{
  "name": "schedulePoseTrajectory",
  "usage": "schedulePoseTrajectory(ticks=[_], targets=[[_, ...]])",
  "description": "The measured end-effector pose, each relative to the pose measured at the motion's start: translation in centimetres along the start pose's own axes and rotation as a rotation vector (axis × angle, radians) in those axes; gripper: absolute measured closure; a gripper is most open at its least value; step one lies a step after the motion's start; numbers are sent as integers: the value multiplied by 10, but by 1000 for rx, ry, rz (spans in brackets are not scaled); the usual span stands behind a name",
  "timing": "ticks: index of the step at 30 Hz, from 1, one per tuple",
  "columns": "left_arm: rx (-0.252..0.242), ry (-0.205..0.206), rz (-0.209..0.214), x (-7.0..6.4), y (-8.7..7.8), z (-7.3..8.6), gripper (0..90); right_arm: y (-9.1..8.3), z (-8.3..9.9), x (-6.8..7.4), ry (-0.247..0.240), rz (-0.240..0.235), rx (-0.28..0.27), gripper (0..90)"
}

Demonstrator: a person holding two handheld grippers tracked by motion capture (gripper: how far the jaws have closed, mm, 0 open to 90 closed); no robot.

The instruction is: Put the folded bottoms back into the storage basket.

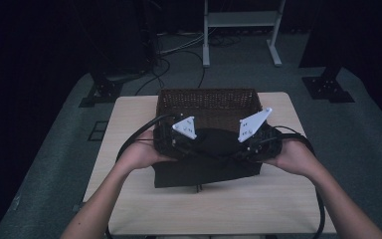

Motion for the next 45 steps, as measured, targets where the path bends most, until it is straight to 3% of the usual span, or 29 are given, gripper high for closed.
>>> schedulePoseTrajectory(ticks=[21, 45], targets=[[11, 18, -15, 27, -36, -15, 772, -35, -23, -24, -8, 18, -7, 725], [21, 17, -36, 65, -60, -31, 772, -55, -38, -62, 4, 19, -26, 725]])
Point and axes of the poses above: each handheld gripper's, and its own axes: y roughly forward along the jaws, z roughly out of its underside, x roughly to its left, the point moved 6 cm from there along y, roughly forward along the jaws, and after that the axes turned 12 degrees about x, right-handed, at the moved point
